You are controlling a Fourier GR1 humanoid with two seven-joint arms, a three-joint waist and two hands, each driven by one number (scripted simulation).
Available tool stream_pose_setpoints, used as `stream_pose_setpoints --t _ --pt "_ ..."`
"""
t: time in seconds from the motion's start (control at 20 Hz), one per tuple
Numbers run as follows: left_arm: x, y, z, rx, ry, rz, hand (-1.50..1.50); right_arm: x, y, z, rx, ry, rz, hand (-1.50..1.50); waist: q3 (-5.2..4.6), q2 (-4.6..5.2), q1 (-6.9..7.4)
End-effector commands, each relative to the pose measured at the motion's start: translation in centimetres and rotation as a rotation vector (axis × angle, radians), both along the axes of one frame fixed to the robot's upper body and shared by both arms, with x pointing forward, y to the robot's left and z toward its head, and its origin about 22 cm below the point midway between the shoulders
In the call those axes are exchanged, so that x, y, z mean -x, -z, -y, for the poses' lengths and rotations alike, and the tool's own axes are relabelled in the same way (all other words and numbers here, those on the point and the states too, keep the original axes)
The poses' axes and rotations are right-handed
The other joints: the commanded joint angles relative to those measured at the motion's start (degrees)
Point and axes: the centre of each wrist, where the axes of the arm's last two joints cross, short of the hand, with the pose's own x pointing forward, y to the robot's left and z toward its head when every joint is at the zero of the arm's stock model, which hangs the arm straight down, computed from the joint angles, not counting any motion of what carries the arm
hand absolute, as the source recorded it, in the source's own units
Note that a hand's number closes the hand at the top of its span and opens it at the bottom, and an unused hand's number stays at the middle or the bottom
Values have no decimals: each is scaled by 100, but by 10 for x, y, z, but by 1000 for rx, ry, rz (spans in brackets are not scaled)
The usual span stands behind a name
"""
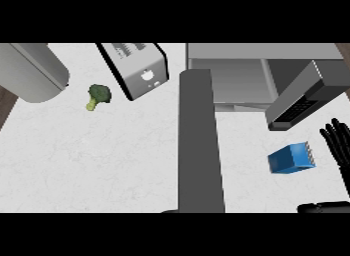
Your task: Pick up the milk, place it into the microwave and close the microwave
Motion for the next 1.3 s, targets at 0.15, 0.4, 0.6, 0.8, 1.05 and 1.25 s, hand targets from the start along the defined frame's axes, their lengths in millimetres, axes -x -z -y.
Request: stream_pose_setpoints --t 0.15,0.4,0.6,0.8,1.05,1.25 --pt "-10 -8 -5 -6 -3 0 -150 2 50 16 20 35 -42 -150 0 2 -13" --pt "2 14 -9 12 0 15 -150 -7 48 36 -4 -1 -42 -150 -2 -3 -10" --pt "20 -6 6 -10 -8 12 -150 -7 95 22 -4 -20 -58 -150 1 -1 17" --pt "8 0 5 7 3 8 -150 -31 90 38 14 -8 -41 -150 0 1 5" --pt "7 4 5 -6 -1 10 -150 -34 111 44 48 23 -38 -150 2 7 15" --pt "3 -10 -10 -2 -9 10 -150 -34 129 31 60 6 -34 -150 3 8 16"
